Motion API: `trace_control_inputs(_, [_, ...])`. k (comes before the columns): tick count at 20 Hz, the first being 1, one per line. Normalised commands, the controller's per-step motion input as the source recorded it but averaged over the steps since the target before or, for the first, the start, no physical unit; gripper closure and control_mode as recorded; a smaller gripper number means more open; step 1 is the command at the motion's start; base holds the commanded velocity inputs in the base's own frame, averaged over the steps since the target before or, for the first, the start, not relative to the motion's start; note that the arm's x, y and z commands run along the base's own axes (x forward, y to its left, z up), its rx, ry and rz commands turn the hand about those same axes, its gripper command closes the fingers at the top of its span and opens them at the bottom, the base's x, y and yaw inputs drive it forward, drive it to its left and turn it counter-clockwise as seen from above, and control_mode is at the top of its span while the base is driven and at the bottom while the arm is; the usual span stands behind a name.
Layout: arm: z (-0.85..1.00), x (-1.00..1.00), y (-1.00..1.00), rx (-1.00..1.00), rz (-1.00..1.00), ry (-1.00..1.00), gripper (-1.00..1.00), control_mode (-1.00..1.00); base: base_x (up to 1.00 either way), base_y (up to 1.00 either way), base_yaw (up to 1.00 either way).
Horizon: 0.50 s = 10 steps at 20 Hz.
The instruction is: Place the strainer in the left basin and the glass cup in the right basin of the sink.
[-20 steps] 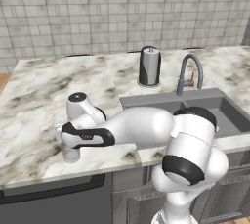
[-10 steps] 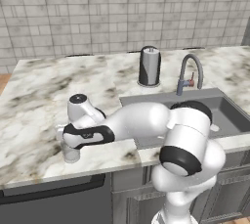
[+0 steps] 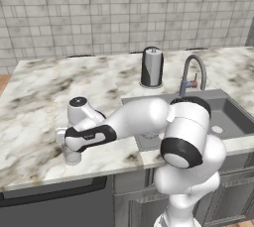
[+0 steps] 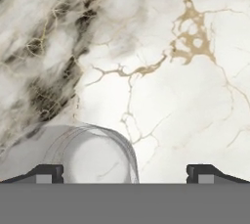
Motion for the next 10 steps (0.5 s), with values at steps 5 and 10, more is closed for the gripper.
trace_control_inputs(5, [-0.05,0.06,0.05,0.00,0.00,0.00,-1.00,-1.00,0.00,0.00,0.00])
trace_control_inputs(10, [-0.07,0.06,0.05,0.00,0.00,0.00,-1.00,-1.00,0.00,0.00,0.00])
